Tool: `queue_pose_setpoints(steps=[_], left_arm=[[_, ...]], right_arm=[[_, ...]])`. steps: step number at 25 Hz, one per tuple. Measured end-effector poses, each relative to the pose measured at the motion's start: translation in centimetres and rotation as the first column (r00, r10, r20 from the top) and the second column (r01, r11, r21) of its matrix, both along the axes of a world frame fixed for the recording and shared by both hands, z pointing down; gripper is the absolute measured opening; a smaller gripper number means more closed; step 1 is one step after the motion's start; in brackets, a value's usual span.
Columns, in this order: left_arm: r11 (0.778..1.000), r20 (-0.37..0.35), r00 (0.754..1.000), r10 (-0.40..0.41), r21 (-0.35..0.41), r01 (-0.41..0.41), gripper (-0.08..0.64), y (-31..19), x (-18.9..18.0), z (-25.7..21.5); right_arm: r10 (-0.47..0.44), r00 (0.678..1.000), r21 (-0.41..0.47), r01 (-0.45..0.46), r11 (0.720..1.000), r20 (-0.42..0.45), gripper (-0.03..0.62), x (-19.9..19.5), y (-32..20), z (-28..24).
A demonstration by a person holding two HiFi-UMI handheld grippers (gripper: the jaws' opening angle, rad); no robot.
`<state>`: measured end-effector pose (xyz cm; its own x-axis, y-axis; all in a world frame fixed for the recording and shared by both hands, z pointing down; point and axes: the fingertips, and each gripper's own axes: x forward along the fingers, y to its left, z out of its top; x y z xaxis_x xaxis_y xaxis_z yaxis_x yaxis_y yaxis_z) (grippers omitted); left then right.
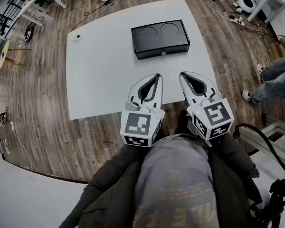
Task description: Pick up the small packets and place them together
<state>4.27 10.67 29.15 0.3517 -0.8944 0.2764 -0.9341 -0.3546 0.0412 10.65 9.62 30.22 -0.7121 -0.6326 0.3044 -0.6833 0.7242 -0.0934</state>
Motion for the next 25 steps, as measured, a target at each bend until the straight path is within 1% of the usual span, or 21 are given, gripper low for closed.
queue_pose_setpoints(steps=[11,16,20,25], left_arm=[[1.0,-0.016,1.0,0.012,0.005,-0.012,0.002,0.1,-0.7,0.2],[1.0,-0.03,0.999,0.02,0.023,-0.019,0.002,0.0,-1.8,0.1],[0.999,-0.042,0.998,0.035,0.038,-0.033,0.002,0.4,-2.9,-0.1],[0.997,-0.059,0.997,0.056,0.05,-0.053,0.002,0.6,-4.8,-0.3]], right_arm=[[0.0,1.0,0.009,0.0,1.0,-0.019,0.003,-0.8,0.1,0.1],[0.012,1.0,0.026,-0.012,1.0,-0.028,0.003,-1.7,0.0,-0.2],[0.016,1.0,0.023,-0.016,1.0,0.013,0.003,-2.9,0.5,-0.7],[0.035,0.999,0.015,-0.035,0.999,-0.009,0.003,-4.7,1.0,-0.5]])
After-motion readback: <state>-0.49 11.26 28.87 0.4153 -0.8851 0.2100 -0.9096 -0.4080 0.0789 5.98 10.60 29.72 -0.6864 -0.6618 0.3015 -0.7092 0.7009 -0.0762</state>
